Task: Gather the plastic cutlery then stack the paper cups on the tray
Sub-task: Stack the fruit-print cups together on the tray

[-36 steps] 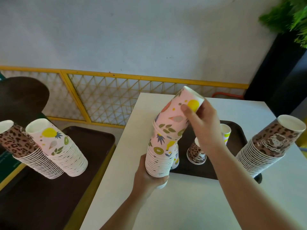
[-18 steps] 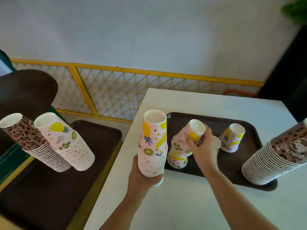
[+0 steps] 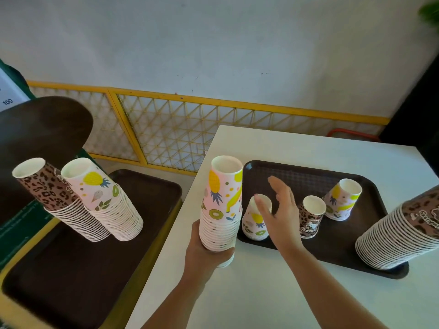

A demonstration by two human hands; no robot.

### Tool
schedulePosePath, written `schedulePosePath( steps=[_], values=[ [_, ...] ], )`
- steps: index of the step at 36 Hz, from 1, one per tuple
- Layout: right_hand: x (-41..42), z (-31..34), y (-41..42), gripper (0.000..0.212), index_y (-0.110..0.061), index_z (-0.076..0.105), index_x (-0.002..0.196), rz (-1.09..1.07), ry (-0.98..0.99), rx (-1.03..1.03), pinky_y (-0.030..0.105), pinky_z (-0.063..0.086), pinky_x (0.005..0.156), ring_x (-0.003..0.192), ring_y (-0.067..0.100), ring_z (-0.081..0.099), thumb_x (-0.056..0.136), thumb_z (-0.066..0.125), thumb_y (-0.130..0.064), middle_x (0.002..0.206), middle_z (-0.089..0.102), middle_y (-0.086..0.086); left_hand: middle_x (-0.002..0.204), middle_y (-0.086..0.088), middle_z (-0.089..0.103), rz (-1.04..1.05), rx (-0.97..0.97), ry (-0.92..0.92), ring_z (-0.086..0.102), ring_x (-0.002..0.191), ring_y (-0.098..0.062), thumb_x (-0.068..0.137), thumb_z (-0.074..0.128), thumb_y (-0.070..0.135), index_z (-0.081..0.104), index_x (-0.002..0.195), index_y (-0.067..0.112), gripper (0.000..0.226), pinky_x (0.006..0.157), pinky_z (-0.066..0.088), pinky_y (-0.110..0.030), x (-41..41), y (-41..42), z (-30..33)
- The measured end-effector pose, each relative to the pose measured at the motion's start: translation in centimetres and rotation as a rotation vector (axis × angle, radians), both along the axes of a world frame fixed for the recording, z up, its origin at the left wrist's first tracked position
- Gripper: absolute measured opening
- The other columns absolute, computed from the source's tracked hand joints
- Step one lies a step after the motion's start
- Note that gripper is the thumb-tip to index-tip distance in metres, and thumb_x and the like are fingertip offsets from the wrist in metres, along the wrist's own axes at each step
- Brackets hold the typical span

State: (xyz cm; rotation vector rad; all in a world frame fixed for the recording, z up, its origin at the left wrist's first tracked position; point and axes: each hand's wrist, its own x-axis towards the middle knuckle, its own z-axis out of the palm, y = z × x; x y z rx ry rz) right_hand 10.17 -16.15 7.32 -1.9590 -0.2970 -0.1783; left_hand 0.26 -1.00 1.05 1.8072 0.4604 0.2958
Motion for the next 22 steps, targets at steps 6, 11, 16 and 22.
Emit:
schedulePosePath(
  steps=[6,11,16,22],
  values=[
    [-1.3,5.6,0.9,0.069,-0.024,0.044,0.132,0.268,-0.014,0.078,0.02,0.045,0.095,0.116,-0.001,0.052,0.073,0.055,-0.057,0.126,0.056,-0.014,0.107,0.011,0.062,-0.001,0.0,0.029,0.06,0.101,-0.013,0.038,0.082,0.041,0.045,0.118,0.031,0.089,0.079,0.057,-0.031,0.3,-0.6,0.0],
    [-1.7,6.9,1.2,0.052,-0.042,0.046,0.113,0.337,0.041,0.046,0.01,0.049,0.081,0.099,-0.006,0.059,0.072,0.075,-0.03,0.105,0.063,-0.02,0.102,0.016,0.062,-0.015,0.009,0.024,0.06,0.096,-0.003,0.039,0.082,0.037,0.045,0.11,0.038,0.08,0.069,0.051,-0.013,0.6,-1.4,0.4],
    [-1.5,6.8,0.7,0.046,-0.035,0.053,0.109,0.28,-0.001,0.085,0.014,0.052,0.078,0.094,-0.001,0.062,0.07,0.075,-0.03,0.102,0.066,-0.012,0.101,0.015,0.063,-0.029,0.007,0.016,0.061,0.095,-0.006,0.039,0.081,0.037,0.047,0.108,0.036,0.077,0.067,0.051,-0.01,0.6,-2.0,0.8],
    [-1.3,7.5,0.2,0.041,-0.032,0.052,0.105,0.194,-0.047,0.119,0.009,0.05,0.069,0.089,-0.007,0.061,0.071,0.074,-0.026,0.094,0.063,-0.017,0.105,0.014,0.063,-0.044,0.021,0.015,0.061,0.098,-0.01,0.038,0.077,0.045,0.046,0.11,0.035,0.079,0.069,0.05,-0.01,0.5,-2.3,1.0]
  ],
)
